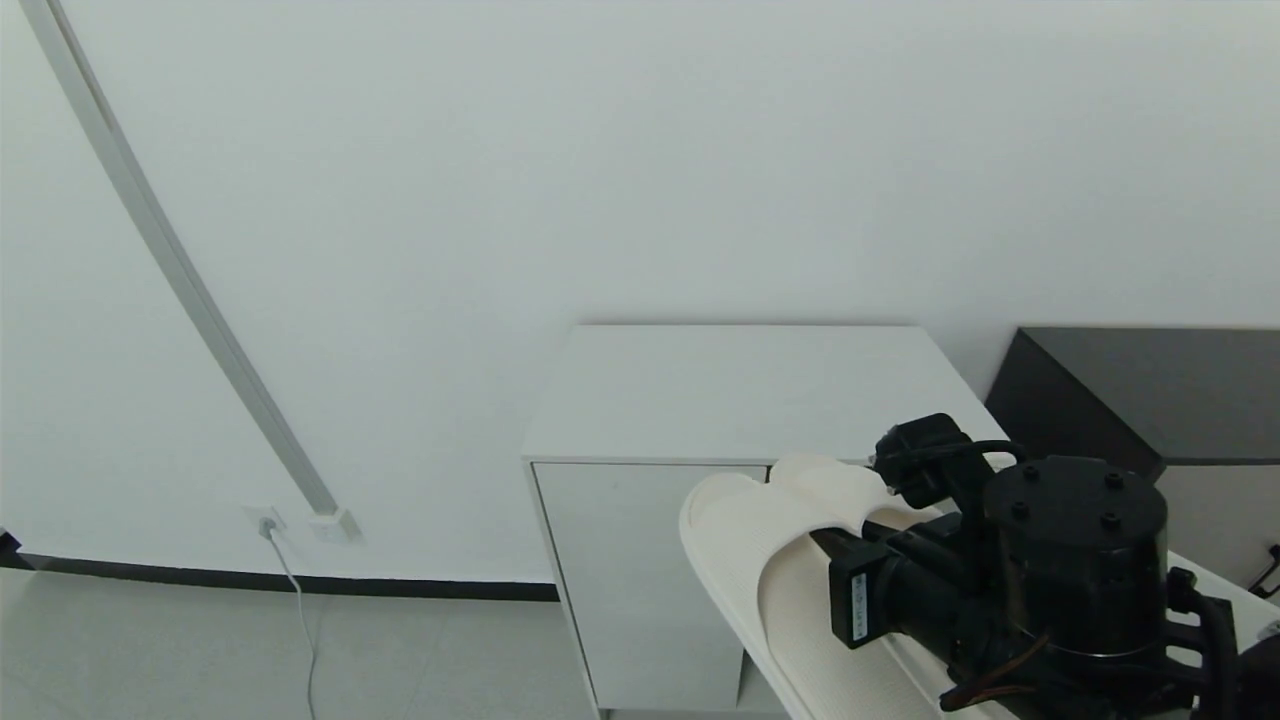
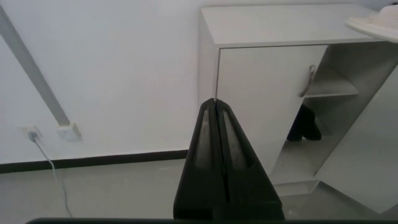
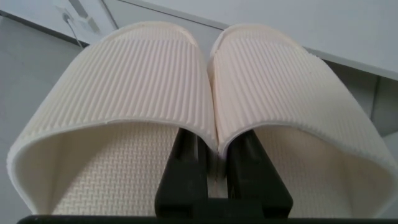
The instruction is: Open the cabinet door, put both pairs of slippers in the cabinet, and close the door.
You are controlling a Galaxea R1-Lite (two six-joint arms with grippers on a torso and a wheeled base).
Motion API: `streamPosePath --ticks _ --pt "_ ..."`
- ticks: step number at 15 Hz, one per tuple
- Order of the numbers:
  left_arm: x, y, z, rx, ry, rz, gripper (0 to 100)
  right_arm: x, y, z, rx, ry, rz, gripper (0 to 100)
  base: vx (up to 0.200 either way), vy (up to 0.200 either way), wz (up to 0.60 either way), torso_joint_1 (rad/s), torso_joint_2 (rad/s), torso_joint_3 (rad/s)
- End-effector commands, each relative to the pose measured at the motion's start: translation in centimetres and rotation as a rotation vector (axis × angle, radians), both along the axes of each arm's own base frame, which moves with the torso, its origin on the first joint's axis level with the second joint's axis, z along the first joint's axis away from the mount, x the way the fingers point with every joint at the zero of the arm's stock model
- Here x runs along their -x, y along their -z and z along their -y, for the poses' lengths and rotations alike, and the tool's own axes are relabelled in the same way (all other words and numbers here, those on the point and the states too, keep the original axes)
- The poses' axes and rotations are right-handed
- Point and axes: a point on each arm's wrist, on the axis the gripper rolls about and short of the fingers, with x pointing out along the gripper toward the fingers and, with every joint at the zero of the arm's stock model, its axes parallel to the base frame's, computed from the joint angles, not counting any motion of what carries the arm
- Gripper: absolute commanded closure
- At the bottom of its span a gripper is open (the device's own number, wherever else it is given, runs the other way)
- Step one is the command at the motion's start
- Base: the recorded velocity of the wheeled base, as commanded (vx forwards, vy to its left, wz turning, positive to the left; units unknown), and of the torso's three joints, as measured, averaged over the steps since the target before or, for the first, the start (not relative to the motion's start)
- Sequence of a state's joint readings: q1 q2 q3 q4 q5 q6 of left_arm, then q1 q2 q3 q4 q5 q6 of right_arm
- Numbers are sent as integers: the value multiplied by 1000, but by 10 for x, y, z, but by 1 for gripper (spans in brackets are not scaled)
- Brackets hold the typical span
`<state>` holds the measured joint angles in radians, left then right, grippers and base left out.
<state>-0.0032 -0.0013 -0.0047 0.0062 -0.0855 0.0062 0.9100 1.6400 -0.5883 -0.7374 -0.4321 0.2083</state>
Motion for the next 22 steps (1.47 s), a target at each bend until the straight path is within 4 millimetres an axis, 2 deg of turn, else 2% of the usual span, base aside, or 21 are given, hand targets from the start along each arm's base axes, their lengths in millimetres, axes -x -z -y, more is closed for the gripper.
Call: streamPosePath --ticks 1,6,19,22 --pt "0 0 0 0 0 -1 100 0 1 0 3 1 -3 100 0 -200 0 2 -2 2" --pt "0 0 0 -1 0 -1 100 1 3 2 -3 -1 4 100 0 -200 0 4 1 2" --pt "0 0 0 -1 -3 0 100 2 10 6 15 4 -12 100 0 0 0 0 0 0" --pt "0 0 0 -1 -1 -1 100 3 10 7 18 3 -12 100 0 0 0 -106 224 124"
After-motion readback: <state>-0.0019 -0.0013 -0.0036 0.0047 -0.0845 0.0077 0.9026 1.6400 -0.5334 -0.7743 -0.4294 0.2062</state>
